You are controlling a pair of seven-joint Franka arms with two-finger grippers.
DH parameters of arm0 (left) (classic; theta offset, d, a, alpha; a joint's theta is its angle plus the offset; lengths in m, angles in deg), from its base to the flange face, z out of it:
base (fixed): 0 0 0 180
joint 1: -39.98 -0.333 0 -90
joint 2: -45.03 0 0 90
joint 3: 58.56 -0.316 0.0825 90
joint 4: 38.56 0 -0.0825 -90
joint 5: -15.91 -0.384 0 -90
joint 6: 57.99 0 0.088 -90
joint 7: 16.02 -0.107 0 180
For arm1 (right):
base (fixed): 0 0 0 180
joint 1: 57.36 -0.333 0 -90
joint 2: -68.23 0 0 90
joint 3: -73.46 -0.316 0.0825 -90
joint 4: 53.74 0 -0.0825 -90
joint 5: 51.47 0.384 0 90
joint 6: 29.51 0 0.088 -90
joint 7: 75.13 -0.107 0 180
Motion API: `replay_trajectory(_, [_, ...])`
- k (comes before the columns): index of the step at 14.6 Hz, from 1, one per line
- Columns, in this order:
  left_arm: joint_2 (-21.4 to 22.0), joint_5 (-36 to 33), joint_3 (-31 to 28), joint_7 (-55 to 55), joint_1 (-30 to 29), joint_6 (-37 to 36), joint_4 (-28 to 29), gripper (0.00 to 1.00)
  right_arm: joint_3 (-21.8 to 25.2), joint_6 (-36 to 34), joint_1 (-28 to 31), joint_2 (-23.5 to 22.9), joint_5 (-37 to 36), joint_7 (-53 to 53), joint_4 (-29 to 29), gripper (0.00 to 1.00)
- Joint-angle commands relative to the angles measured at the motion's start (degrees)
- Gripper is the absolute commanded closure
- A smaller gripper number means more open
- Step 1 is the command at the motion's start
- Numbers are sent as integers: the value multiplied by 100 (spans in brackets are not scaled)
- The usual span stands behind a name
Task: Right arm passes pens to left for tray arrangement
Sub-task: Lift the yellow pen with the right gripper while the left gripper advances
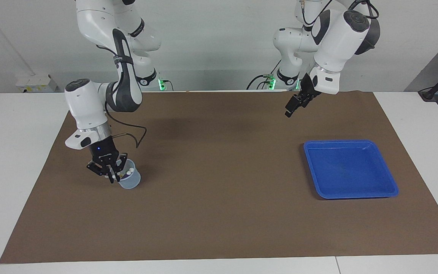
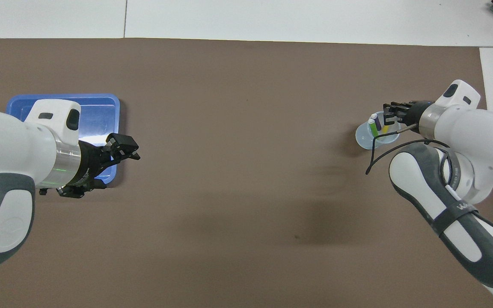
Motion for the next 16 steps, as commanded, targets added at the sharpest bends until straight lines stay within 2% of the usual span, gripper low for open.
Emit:
replay_trajectory(1, [217, 212, -75, 1424, 163, 504, 341, 0, -20, -480, 33, 307, 232, 129, 226, 100])
replay_trajectory(4, [332, 221, -75, 2244, 365, 944, 658, 0, -20, -1481, 33, 571, 250, -589, 840, 100])
replay_trajectory(9, [349, 291, -75, 3580, 778, 1068, 693, 0, -11, -3773, 95, 528, 250, -1180, 2395, 100])
replay_trajectory(12, [349, 361, -75, 4554, 1094, 1269, 693, 0, -46, -4804, -19, 527, 337, -1636, 2653, 100])
replay_trajectory(16, [305, 370, -75, 7021, 1682, 2208, 816, 0, -152, -5517, -624, 519, 505, -2313, 2635, 100])
